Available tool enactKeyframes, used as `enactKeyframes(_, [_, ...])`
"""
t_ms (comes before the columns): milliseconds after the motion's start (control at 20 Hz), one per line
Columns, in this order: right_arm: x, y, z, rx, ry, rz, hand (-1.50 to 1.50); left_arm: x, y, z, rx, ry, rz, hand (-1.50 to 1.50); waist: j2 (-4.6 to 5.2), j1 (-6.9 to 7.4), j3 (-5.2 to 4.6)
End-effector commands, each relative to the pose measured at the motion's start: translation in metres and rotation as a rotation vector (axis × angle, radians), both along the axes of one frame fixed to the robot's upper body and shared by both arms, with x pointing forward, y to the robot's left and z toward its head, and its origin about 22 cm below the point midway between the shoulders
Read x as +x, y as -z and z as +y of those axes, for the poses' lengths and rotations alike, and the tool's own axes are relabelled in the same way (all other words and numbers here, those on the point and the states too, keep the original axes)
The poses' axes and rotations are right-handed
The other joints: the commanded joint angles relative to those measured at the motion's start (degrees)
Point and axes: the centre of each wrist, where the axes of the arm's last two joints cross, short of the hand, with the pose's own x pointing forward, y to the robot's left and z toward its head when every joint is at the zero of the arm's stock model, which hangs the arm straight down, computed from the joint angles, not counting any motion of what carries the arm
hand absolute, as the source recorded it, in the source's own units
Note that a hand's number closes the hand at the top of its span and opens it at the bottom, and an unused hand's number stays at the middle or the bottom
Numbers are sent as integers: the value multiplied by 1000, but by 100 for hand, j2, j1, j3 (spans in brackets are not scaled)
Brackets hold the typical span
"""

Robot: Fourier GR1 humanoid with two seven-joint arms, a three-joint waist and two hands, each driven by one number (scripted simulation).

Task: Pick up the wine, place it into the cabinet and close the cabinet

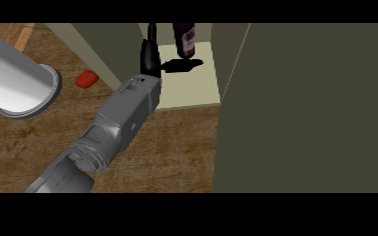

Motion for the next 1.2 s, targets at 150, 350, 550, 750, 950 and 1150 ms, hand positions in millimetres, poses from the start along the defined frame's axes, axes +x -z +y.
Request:
enactKeyframes(150, [-1,-3,6,-2,10,7,-150,-7,8,-8,-100,64,-47,-150,-62,120,4])
enactKeyframes(350, [5,1,-1,-1,8,8,-150,-13,4,-19,-150,96,-133,-150,-98,81,8])
enactKeyframes(550, [4,-9,-5,-8,44,4,-150,-27,5,-34,-175,145,-128,-150,-157,197,9])
enactKeyframes(750, [-7,-14,-5,-2,38,18,-150,-45,8,-49,-182,135,-110,-150,-184,303,11])
enactKeyframes(950, [-9,1,3,-4,75,28,-150,-90,29,-63,-218,171,-115,-150,-220,454,12])
enactKeyframes(1150, [-20,-4,-12,-18,102,46,-150,-110,17,-73,-289,211,-95,-150,-249,576,15])
